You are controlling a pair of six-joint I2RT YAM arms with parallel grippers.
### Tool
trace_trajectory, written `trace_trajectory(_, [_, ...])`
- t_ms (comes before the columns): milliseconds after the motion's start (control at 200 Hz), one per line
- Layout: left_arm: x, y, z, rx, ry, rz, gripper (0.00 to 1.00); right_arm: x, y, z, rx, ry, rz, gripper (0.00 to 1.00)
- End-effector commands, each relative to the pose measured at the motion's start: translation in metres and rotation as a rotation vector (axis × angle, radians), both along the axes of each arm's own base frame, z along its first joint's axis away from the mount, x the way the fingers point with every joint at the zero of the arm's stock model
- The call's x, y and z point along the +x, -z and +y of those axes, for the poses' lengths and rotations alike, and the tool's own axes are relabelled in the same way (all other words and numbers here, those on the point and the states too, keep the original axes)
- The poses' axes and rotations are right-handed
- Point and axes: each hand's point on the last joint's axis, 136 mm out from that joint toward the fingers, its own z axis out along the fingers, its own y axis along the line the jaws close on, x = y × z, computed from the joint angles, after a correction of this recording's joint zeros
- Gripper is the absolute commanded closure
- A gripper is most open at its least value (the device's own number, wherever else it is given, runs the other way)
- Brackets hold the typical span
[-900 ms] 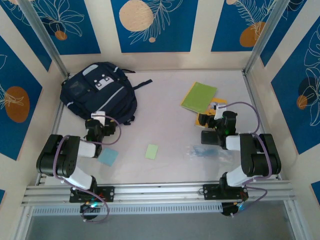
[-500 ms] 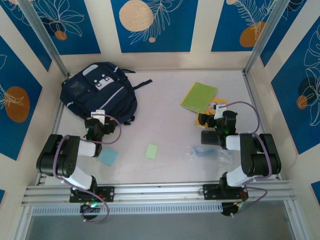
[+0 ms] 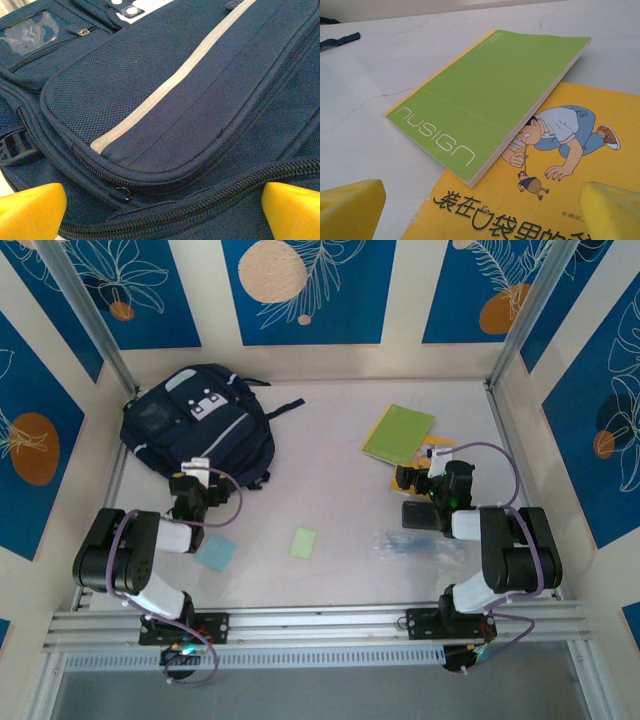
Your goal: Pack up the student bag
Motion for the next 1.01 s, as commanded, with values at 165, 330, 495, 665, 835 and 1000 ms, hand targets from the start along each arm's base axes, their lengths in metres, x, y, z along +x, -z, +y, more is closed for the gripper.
trace_trajectory(165, [0.011, -0.056, 0.007, 0.016, -0.06, -0.053, 0.0, 0.016, -0.032, -0.009, -0.014, 0.099, 0.074, 0.0])
trace_trajectory(330, [0.01, -0.075, 0.0, -0.077, -0.109, 0.09, 0.0, 0.013, -0.046, 0.006, 0.015, 0.127, 0.174, 0.0])
trace_trajectory(495, [0.005, -0.083, -0.043, -0.181, -0.024, 0.231, 0.0, -0.003, -0.056, 0.03, 0.071, 0.141, 0.295, 0.0])
trace_trajectory(665, [0.002, -0.066, -0.095, -0.115, 0.105, 0.368, 0.0, -0.025, -0.058, 0.053, 0.202, 0.14, 0.459, 0.01])
trace_trajectory(835, [0.021, -0.039, -0.108, 0.053, 0.077, 0.486, 0.03, -0.042, -0.064, 0.078, 0.304, 0.078, 0.538, 0.02])
trace_trajectory(1000, [0.047, -0.014, -0.096, 0.188, -0.045, 0.554, 0.15, -0.051, -0.069, 0.087, 0.338, 0.047, 0.571, 0.04])
